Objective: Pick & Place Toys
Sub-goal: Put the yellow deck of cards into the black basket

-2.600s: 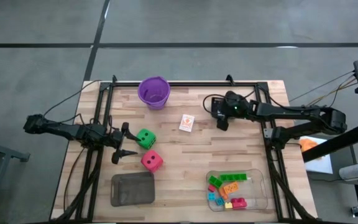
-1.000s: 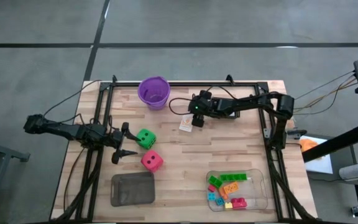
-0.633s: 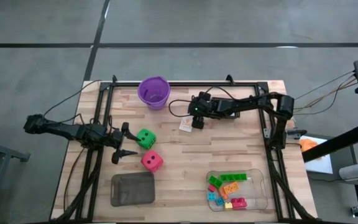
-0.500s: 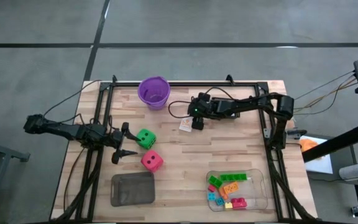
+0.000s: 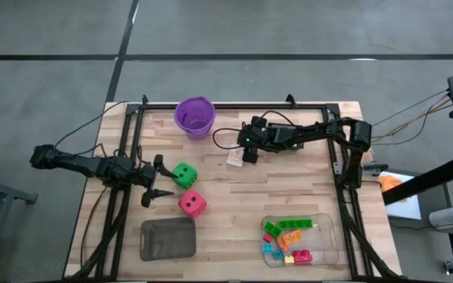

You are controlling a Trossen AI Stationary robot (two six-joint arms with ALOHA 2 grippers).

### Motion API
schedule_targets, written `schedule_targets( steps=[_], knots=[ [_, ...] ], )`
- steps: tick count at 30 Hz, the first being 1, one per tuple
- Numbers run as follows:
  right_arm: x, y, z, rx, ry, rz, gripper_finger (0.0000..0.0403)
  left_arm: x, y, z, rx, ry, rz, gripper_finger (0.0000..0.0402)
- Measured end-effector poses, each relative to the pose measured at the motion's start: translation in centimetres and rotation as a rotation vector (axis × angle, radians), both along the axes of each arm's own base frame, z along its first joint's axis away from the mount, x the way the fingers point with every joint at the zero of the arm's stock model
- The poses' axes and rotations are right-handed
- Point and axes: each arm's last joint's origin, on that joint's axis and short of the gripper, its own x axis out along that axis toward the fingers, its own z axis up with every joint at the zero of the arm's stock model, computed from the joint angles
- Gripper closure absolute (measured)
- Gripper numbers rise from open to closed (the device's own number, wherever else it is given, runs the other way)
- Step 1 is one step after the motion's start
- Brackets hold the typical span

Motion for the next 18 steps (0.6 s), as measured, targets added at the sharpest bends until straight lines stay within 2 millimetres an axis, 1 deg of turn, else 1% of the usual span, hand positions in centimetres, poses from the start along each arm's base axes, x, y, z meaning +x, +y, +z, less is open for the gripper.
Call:
schedule_targets(
  steps=[2, 4, 10, 12, 18],
  knots=[
    [0.05, 0.00, 0.09, 0.004, 0.000, 0.003, 0.0210, 0.00, 0.00, 0.00, 0.000, 0.000, 0.000, 0.0101],
    [0.18, -0.03, 0.25, 0.006, -0.004, 0.005, 0.0243, 0.00, 0.00, 0.00, 0.000, 0.000, 0.000, 0.0101],
    [0.32, 0.02, 0.47, 0.021, -0.003, 0.013, 0.0364, 0.00, 0.00, 0.00, 0.000, 0.000, 0.000, 0.0101],
    [0.35, 0.12, 0.48, 0.034, -0.002, 0.023, 0.0377, 0.00, 0.00, 0.00, 0.000, 0.000, 0.000, 0.0101],
    [0.23, 0.56, 0.26, 0.108, 0.018, 0.074, 0.0385, 0.00, 0.00, 0.00, 0.000, 0.000, 0.000, 0.0101]
  ],
)
